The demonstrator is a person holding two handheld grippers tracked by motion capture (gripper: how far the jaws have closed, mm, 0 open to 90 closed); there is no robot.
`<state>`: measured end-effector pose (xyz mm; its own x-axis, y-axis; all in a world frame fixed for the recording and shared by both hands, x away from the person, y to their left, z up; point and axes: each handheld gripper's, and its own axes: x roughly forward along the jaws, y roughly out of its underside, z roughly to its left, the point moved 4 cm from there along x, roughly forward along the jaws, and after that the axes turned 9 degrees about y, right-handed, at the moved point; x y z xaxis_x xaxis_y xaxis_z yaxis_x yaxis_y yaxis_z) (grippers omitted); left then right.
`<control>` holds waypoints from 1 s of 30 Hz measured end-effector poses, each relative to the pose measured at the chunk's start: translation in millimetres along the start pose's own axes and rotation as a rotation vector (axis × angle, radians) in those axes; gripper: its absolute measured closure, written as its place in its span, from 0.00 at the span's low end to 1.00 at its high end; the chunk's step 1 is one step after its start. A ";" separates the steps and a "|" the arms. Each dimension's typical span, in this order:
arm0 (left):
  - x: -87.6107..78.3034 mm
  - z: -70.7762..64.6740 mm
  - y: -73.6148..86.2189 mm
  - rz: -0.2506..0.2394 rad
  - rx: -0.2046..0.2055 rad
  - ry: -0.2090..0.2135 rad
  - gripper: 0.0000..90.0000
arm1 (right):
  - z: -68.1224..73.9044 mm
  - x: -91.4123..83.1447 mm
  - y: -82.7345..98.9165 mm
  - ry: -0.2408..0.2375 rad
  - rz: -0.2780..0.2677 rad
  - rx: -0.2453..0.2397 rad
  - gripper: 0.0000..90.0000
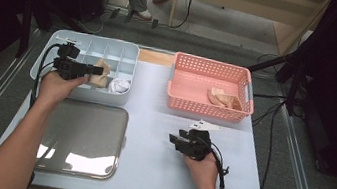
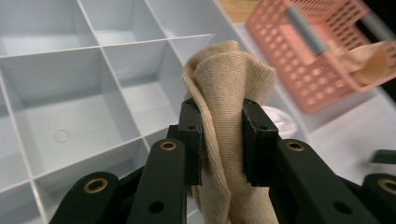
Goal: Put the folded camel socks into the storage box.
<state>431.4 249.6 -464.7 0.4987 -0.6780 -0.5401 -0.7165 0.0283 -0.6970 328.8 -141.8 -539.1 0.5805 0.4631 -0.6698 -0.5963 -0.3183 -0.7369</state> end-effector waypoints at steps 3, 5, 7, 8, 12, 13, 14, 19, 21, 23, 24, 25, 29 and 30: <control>7.8 0.1 -0.1 0.013 0.014 -0.002 0.82 | 0.1 -0.9 1.9 0.004 0.007 0.005 0.60; 13.1 2.0 1.5 0.024 0.008 -0.007 0.82 | -0.1 -0.6 2.4 0.002 0.004 0.001 0.60; 17.4 4.7 3.6 0.038 0.000 -0.013 0.82 | 0.3 -0.8 2.8 0.002 0.003 0.001 0.60; 18.8 5.6 4.8 0.054 0.000 -0.017 0.82 | 0.5 -1.4 3.2 0.004 0.008 0.005 0.60; 22.2 6.7 7.3 0.070 -0.005 -0.019 0.81 | -1.5 -2.0 3.0 0.009 -0.001 0.010 0.59; 22.5 7.0 7.6 0.070 -0.009 -0.015 0.81 | -1.9 -2.4 2.8 0.009 0.000 0.010 0.59; 22.6 7.3 8.0 0.071 -0.008 -0.014 0.81 | -2.0 -3.0 2.5 0.009 0.000 0.013 0.59; 23.9 9.7 10.6 0.068 -0.014 -0.014 0.81 | -2.3 -3.4 1.2 0.010 -0.007 0.013 0.59; 23.9 10.9 11.6 0.062 -0.021 -0.010 0.81 | -2.2 -3.2 1.2 0.011 -0.007 0.010 0.59; 23.6 11.7 12.7 0.064 -0.023 -0.005 0.81 | -1.9 -2.8 1.1 0.009 -0.009 0.007 0.59; 23.6 11.7 13.4 0.066 -0.024 -0.003 0.81 | -1.7 -2.8 1.0 0.008 -0.009 0.007 0.59; 23.8 11.4 14.0 0.066 -0.023 0.000 0.81 | -1.5 -2.7 0.9 0.007 -0.009 0.007 0.59; 24.6 11.0 15.9 0.076 -0.019 0.001 0.80 | -1.1 -2.2 0.6 0.006 -0.011 0.008 0.59; 24.8 10.9 16.4 0.079 -0.018 0.003 0.80 | -0.9 -2.0 0.7 0.007 -0.008 0.005 0.59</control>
<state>437.3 241.2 -494.7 0.4386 -0.6763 -0.5917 -0.7621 0.0690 -0.6438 327.7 -143.6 -538.4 0.5887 0.4601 -0.6647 -0.5944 -0.3108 -0.7416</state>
